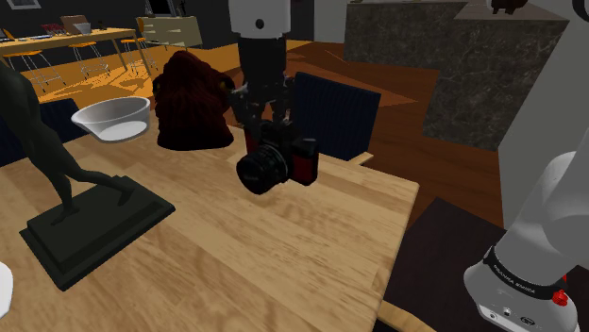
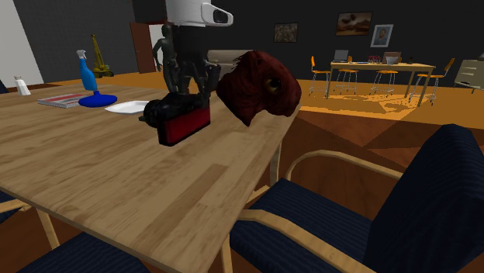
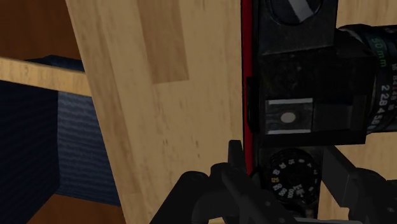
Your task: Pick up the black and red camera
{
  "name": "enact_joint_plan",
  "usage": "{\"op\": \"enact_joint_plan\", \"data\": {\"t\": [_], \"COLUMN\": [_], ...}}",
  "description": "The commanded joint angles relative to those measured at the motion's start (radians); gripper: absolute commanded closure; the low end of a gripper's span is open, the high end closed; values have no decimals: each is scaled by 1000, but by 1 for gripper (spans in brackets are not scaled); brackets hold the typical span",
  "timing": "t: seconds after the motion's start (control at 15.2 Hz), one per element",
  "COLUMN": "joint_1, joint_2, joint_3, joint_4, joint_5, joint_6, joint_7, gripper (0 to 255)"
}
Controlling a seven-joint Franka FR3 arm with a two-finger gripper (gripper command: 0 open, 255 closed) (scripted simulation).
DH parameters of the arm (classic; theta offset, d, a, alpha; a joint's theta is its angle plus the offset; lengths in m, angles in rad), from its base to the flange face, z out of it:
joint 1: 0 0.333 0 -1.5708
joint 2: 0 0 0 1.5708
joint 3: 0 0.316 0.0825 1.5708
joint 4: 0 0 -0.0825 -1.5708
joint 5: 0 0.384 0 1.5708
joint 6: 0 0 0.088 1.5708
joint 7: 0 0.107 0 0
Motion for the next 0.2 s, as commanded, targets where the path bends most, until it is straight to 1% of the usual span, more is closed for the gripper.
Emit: {"op": "enact_joint_plan", "data": {"t": [0.0,0.13], "joint_1": [1,1], "joint_2": [6,6], "joint_3": [1,1], "joint_4": [34,37], "joint_5": [-3,-3], "joint_6": [-29,-31], "joint_7": [3,3], "gripper": [255,255]}}
